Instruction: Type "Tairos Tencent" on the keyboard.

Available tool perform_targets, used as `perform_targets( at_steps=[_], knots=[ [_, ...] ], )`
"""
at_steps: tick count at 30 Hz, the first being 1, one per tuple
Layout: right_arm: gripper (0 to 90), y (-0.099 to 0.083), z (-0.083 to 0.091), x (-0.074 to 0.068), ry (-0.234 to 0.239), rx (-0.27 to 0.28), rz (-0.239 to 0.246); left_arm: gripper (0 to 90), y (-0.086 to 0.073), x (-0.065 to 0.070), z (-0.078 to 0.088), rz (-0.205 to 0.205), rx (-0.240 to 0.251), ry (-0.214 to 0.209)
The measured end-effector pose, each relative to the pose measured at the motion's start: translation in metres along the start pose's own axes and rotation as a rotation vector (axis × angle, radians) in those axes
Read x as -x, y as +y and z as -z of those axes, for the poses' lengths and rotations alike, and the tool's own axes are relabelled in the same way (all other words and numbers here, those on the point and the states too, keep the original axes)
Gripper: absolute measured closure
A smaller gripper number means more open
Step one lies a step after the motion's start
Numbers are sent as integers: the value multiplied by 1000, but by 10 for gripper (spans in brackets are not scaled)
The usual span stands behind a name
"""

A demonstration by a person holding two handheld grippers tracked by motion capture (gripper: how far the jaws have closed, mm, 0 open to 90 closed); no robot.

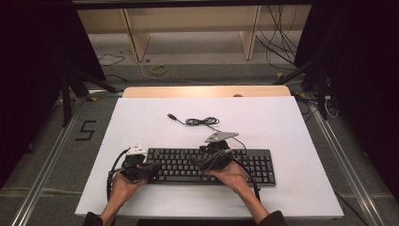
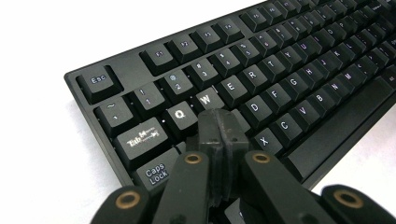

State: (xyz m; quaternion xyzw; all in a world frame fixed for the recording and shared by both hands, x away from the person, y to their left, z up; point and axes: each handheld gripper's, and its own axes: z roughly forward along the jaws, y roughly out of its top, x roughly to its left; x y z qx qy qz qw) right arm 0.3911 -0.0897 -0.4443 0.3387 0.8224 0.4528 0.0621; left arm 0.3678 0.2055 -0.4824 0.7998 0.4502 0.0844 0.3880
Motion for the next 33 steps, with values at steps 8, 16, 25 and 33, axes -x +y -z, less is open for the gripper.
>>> perform_targets(
  at_steps=[8, 16, 25, 33],
  knots=[
    [379, 0, 0, 1, -1, 0, 0, 852, 3, 4, 6, 0, 26, -2],
    [389, 0, -1, 1, 1, 3, 0, 699, 5, 7, 11, 4, 76, -24],
    [440, 0, -2, 2, -8, -1, 0, 471, 5, 7, 13, 35, 116, -37],
    [511, 0, -3, 3, -9, -8, -1, 373, 5, 9, 16, 38, 152, -53]
  ],
)
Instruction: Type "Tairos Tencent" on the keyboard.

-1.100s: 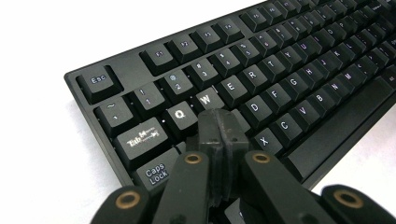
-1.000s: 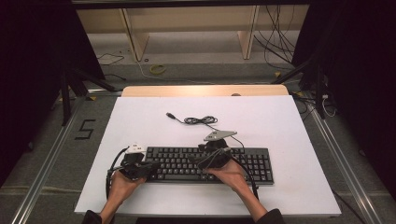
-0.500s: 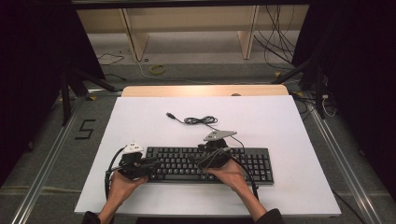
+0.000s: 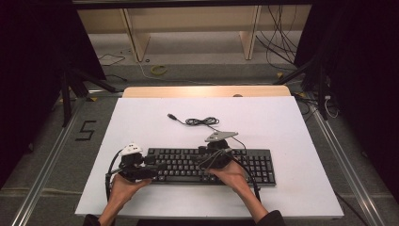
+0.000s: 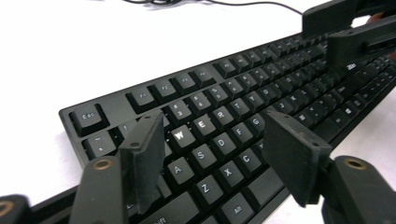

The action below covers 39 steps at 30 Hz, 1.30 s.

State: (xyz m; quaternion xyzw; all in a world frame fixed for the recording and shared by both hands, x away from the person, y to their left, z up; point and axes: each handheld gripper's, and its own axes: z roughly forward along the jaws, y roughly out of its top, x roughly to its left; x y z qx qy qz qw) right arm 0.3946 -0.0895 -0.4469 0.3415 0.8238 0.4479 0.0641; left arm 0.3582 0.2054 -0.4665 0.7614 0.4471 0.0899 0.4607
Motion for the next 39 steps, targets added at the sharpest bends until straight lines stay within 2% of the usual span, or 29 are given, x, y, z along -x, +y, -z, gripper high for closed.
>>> perform_targets(
  at_steps=[17, 24, 29, 39],
  knots=[
    [764, -2, -8, 0, -1, -36, 16, 324, -4, 4, 3, -1, 18, -23],
    [864, -4, -13, 0, -26, -61, 36, 321, -5, 4, 4, -4, 23, -27],
    [900, -5, -16, 0, -37, -82, 41, 321, -5, 5, 5, -3, 27, -32],
    [900, -11, -23, 2, -47, -116, 38, 321, -6, 4, 6, -1, 25, -36]
  ],
)
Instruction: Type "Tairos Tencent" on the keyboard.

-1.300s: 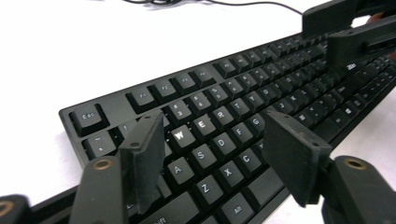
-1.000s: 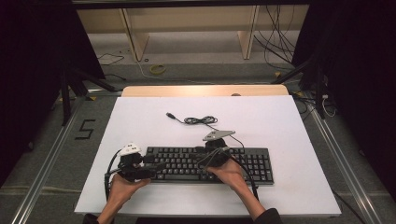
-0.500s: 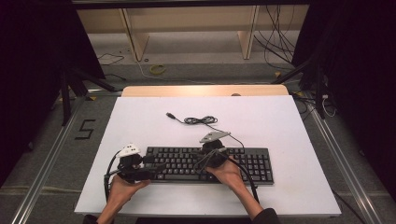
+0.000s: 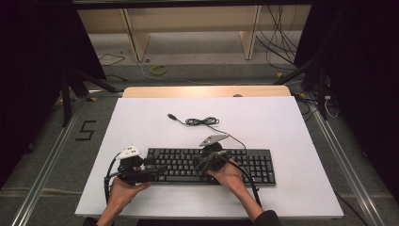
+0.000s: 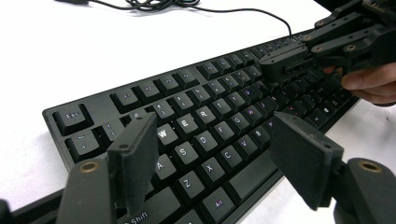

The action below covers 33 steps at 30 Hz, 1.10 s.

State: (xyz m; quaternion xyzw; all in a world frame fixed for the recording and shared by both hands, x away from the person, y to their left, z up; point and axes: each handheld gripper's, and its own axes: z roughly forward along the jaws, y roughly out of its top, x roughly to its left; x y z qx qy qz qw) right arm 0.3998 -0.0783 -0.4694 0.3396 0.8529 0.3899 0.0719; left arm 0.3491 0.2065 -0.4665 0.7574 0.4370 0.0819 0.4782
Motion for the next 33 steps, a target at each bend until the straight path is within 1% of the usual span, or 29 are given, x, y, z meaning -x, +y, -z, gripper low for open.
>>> perform_targets(
  at_steps=[12, 19, 21, 22, 24, 29, 31, 33],
  knots=[
    [900, -2, -3, 0, -2, -14, 5, 324, 0, 0, 0, -1, -5, 0],
    [900, -3, -5, 1, -1, -22, 0, 327, 0, -1, 0, 0, -3, 0],
    [900, -4, -6, 0, -9, -37, 6, 327, 0, -1, 0, 0, -3, -1],
    [900, -5, -7, 0, -11, -29, 3, 329, 0, -1, 0, 1, -3, -1],
    [900, -4, -7, -1, -12, -30, 13, 329, 0, -1, 0, 4, -3, -1],
    [900, -3, -5, 0, -12, -26, -4, 333, 1, -1, 0, 4, -1, -1],
    [900, -2, 0, 1, -14, -3, -12, 333, 1, -1, -1, 5, -1, 1],
    [897, -1, 4, 3, -14, 20, -20, 333, 1, -2, -1, -4, -6, 9]
  ],
)
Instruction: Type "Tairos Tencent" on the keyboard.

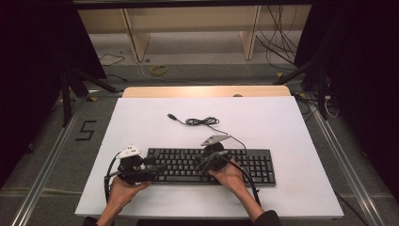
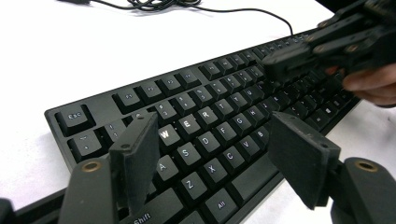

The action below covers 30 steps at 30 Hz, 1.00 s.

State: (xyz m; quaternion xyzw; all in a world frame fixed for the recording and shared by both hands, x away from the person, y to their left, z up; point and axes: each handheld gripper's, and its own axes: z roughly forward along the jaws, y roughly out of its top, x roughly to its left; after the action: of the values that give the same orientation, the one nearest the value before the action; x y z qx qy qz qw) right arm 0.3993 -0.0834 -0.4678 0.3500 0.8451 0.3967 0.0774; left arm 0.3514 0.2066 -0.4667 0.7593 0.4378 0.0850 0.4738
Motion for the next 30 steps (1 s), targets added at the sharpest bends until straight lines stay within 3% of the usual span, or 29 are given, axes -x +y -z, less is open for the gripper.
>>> perform_targets(
  at_steps=[6, 13, 18, 23, 30],
  knots=[
    [789, 0, 9, 3, 26, 39, -17, 339, 2, 1, -3, -6, -6, 7],
    [573, -1, 17, 4, 48, 72, -26, 376, 6, 2, -6, 4, -20, 8],
    [449, -2, 20, 3, 50, 87, -28, 393, 8, 4, -9, -18, -23, 13],
    [370, -3, 24, 4, 47, 113, -36, 430, 10, 4, -13, -20, -30, 3],
    [345, -5, 27, 4, 50, 118, -35, 585, 16, 4, -20, -43, -51, -24]
  ],
)
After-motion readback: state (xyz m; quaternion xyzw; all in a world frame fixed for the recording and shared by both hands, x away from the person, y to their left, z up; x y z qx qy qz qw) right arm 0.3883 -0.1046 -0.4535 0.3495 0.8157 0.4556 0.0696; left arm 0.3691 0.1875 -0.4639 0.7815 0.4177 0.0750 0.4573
